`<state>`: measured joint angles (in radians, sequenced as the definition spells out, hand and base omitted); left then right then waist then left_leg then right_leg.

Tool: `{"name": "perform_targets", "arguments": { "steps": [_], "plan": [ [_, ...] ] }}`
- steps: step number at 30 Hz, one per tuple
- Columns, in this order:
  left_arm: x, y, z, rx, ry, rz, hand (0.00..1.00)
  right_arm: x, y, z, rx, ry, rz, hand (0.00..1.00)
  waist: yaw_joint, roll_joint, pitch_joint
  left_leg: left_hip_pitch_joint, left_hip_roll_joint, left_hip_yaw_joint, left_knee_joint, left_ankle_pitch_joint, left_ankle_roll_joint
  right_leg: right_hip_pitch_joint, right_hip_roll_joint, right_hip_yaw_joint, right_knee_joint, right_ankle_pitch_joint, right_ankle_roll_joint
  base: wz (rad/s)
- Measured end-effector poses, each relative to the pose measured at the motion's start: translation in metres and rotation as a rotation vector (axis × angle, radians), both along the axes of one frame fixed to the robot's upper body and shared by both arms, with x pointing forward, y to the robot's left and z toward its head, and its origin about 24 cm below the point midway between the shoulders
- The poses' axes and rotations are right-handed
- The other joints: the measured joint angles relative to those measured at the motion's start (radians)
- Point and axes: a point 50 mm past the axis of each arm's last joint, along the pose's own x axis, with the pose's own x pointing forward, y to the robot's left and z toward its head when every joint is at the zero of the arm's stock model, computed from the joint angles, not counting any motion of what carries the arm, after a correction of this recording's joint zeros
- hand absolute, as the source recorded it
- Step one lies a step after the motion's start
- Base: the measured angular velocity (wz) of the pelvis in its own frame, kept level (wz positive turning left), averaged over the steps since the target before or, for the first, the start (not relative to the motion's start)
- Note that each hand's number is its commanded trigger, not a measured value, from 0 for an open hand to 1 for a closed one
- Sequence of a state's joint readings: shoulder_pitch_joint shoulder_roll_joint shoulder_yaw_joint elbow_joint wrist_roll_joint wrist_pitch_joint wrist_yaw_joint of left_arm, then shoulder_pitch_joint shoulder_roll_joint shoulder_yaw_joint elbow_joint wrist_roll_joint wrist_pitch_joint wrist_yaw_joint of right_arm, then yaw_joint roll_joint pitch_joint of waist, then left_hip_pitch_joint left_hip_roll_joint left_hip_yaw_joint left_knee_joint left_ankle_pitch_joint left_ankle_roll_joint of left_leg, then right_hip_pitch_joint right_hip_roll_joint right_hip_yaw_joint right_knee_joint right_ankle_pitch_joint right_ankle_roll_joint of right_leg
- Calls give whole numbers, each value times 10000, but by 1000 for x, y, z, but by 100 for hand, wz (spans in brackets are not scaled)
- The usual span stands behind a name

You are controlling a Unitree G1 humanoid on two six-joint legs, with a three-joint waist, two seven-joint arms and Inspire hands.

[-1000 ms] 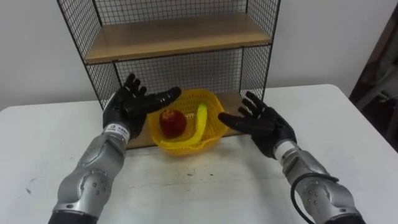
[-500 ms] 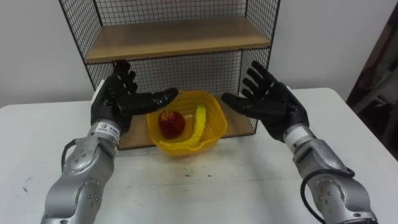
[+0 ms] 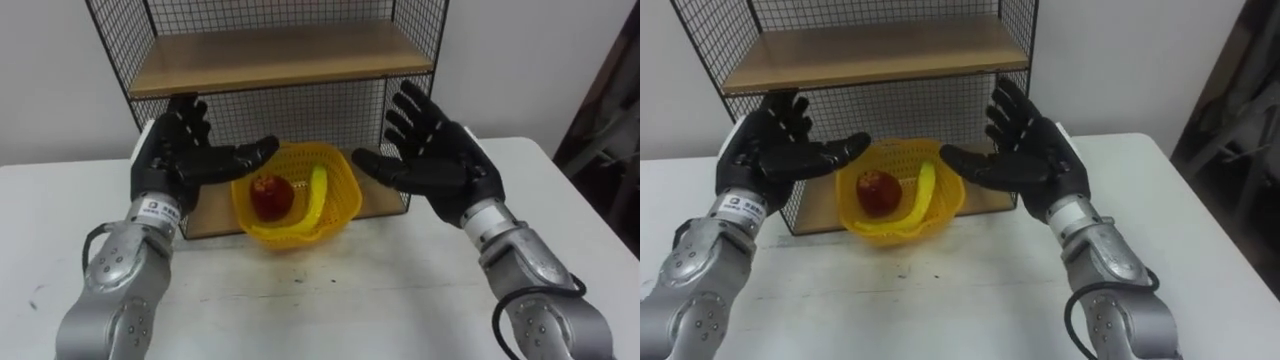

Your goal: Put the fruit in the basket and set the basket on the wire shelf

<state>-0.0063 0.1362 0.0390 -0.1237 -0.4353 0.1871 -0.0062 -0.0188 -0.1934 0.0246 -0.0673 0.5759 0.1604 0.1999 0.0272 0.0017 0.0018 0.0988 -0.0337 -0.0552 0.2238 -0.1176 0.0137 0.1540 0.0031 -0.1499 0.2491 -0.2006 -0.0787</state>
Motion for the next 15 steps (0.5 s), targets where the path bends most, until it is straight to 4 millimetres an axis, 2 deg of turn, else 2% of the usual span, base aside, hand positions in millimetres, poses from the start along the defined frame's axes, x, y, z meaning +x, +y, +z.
{"name": "perform_targets", "arguments": {
  "steps": [3,8,12,15],
  "plan": [
    [-12,3,2,-114,-180,-54,0,-12,-16,1,40,-58,-625,0,61,-3,-6,-12,6,0,-2,2,-3,18,5,-16,-36,17,1,1],
    [-35,18,-3,-1,-185,456,0,-33,-41,-6,-618,-4,-1800,0,23,-90,-93,44,26,29,-53,5,-13,65,24,-14,-30,-1,27,-1],
    [-45,21,-6,49,-274,520,0,-41,-44,-10,-1050,130,-1960,0,20,-227,-80,137,34,142,-92,-28,-62,108,31,54,-7,-58,102,-5],
    [-50,24,-6,222,-307,622,0,-41,-44,-9,-1102,56,-1912,0,-28,-242,-71,114,28,132,-79,-37,-50,135,27,31,-65,-44,126,2]
  ]
}}
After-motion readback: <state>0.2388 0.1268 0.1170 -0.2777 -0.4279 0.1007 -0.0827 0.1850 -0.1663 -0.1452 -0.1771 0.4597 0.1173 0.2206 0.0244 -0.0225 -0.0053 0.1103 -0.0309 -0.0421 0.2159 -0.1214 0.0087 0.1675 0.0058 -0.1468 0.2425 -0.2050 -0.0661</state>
